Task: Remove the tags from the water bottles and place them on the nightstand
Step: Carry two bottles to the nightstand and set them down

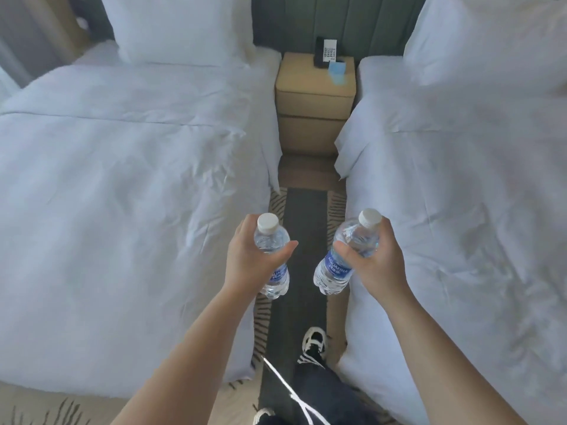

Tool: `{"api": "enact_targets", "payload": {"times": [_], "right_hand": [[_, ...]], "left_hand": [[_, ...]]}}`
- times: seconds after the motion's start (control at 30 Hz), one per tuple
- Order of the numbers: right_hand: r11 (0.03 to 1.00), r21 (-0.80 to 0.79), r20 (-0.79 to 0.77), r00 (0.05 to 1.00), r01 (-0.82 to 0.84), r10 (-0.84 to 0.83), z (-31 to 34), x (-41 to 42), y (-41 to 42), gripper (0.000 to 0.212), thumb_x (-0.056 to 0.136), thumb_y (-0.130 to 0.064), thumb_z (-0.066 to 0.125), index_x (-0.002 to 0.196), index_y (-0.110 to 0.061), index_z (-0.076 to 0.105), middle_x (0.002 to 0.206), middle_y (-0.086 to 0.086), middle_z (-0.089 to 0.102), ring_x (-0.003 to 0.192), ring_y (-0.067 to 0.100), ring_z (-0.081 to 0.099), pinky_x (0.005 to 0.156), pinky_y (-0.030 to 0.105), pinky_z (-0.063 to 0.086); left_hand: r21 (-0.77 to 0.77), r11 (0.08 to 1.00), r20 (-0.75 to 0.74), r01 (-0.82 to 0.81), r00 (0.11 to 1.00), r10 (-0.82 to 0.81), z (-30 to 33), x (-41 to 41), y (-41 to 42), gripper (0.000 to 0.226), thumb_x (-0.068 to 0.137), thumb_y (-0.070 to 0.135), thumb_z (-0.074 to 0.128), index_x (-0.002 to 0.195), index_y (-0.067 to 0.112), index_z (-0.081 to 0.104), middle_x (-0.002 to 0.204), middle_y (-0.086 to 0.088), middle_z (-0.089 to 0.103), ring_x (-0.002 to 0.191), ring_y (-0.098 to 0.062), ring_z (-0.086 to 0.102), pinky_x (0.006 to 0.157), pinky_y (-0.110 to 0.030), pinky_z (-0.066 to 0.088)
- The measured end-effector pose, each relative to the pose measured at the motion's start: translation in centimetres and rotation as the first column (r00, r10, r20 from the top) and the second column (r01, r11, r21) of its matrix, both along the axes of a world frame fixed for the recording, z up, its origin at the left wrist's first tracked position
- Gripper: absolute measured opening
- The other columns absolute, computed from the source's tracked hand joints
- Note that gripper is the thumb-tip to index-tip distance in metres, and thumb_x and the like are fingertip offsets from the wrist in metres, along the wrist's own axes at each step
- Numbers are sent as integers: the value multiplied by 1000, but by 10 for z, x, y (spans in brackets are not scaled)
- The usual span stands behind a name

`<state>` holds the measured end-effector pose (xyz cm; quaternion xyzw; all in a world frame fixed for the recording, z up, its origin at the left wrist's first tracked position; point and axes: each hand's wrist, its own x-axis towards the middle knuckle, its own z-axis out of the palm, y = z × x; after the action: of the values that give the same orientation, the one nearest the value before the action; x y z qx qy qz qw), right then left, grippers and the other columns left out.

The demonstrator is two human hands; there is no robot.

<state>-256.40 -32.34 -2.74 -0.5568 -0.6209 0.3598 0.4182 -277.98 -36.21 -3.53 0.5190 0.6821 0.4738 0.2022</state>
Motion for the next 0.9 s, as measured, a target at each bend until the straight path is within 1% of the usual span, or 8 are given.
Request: {"api": "enact_targets", "payload": {"times": [0.07,0.17,0.23,0.37,0.43,0.67,0.77,0.9], "right_hand": [[1000,4,4,1000,13,-13,-6,-5,39,70,60,-60,66,119,-28,47,111,-9,58,98,-8,55,67,-1,41],[1000,5,41,999,20,-20,-15,-11,108,69,63,-60,66,121,-28,47,114,-8,58,100,4,57,66,1,44],[1000,-5,46,999,17,-17,-19,-15,159,65,66,-56,68,121,-29,46,114,-9,57,99,4,57,65,3,45],[998,-28,11,999,-48,48,-17,-22,267,56,73,-37,78,119,-29,47,114,-8,59,105,8,58,79,14,49],[997,-28,13,997,-70,71,-11,-23,320,55,74,-33,79,118,-31,47,114,-10,60,105,7,58,80,14,49],[998,-14,25,997,-66,67,4,-41,480,55,73,-40,78,113,-46,41,106,-29,54,101,-6,56,75,8,44],[998,-10,16,998,-67,67,0,-55,542,53,70,-46,77,109,-50,41,103,-35,54,104,-10,53,74,10,45],[998,-16,3,998,-68,68,-13,-84,628,56,65,-55,73,111,-45,44,104,-25,59,101,-2,58,75,17,49]], "left_hand": [[-28,998,13,48,999,-48,-6,-5,44,47,63,53,77,96,38,48,92,15,59,90,-4,58,72,-26,48],[-25,995,6,92,996,-92,-13,-8,115,48,63,54,76,96,34,49,90,15,59,87,-6,59,72,-25,49],[-20,994,16,109,994,-109,-17,-9,167,46,63,53,77,95,36,49,88,16,59,86,-6,60,71,-25,49],[-38,993,34,111,993,-110,-13,-7,277,46,64,51,79,94,39,47,89,15,58,88,-6,59,74,-28,49],[-39,994,35,104,994,-103,-5,-7,328,47,64,51,80,95,39,46,90,15,58,89,-8,59,75,-30,51],[20,998,41,68,997,-68,15,-24,483,43,63,49,79,89,40,47,86,15,59,84,-6,59,71,-24,46],[15,998,56,58,997,-59,12,-38,544,42,63,45,80,89,37,48,84,12,60,83,-9,60,71,-30,49],[12,998,53,59,997,-60,0,-66,631,43,65,47,80,92,38,48,86,14,59,84,-5,58,71,-19,43]]}}
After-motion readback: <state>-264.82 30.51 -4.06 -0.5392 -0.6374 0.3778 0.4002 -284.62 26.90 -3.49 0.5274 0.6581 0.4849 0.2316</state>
